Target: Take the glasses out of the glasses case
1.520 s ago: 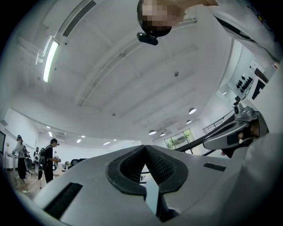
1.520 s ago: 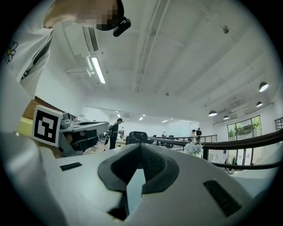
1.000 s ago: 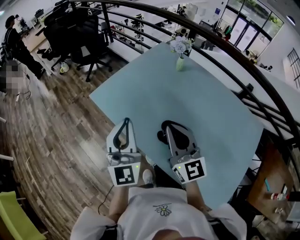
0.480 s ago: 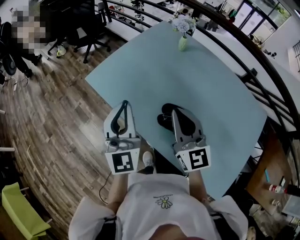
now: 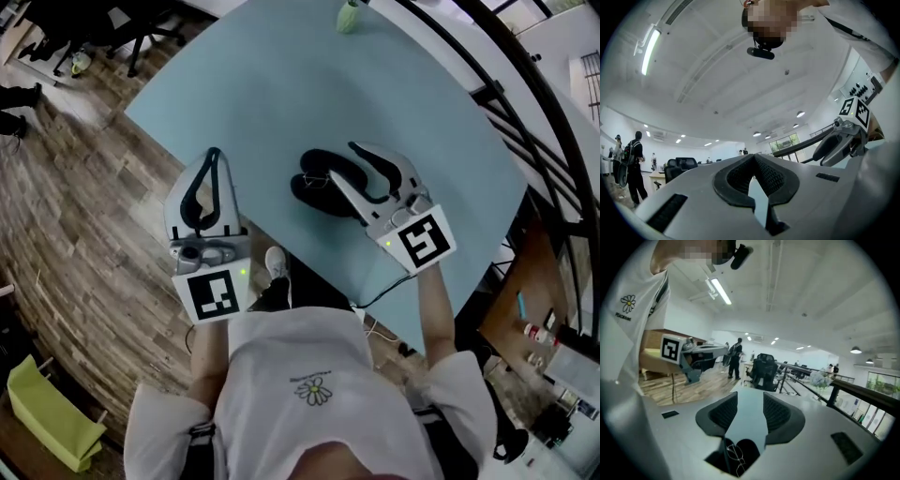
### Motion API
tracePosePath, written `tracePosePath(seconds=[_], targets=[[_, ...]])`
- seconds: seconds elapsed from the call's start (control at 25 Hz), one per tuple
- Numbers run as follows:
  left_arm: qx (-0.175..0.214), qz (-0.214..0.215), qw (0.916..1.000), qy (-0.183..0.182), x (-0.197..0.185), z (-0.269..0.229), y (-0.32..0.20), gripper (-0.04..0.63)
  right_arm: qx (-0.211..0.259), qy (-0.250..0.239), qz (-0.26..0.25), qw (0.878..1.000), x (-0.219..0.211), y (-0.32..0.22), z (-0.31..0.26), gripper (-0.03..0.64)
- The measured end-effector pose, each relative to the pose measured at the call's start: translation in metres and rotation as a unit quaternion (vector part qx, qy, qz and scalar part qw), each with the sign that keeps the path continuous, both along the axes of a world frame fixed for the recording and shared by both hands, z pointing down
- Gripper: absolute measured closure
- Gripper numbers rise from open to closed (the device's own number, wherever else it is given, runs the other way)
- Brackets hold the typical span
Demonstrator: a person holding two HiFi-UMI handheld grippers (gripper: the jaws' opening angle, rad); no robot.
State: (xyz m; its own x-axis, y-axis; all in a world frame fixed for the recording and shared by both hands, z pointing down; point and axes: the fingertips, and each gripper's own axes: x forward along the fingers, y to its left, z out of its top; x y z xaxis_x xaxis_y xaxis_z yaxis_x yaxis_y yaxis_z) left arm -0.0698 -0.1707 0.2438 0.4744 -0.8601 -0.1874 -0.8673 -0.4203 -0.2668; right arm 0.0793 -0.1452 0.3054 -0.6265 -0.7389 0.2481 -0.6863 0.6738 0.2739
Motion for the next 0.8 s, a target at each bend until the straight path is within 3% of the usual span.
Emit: tracePosePath(seconds=[0.08, 0.28, 0.6, 0.8], targets=[[-0.008, 0.006, 0.9999, -0.006, 0.003, 0.013, -0.006, 0.578, -0.056, 0.071, -0.051, 0.995, 0.000, -0.002, 0.039, 0.465], [-0.034, 0.019, 0.9991, -0.020, 0.012, 0.044, -0.022, 0.578, -0.164, 0.182, -0.149, 0.958, 0.001, 0.000, 0.120, 0.453], [-0.068, 0.024, 0.9972, -0.022, 0.019, 0.094, -0.053, 0.578, -0.241, 0.352, -0.230, 0.875, 0.026, -0.017, 0.215, 0.453], [-0.088, 0.016, 0.9958, -0.015, 0.013, 0.114, -0.062, 0.578, -0.300, 0.382, -0.283, 0.827, 0.025, -0.011, 0.240, 0.453]])
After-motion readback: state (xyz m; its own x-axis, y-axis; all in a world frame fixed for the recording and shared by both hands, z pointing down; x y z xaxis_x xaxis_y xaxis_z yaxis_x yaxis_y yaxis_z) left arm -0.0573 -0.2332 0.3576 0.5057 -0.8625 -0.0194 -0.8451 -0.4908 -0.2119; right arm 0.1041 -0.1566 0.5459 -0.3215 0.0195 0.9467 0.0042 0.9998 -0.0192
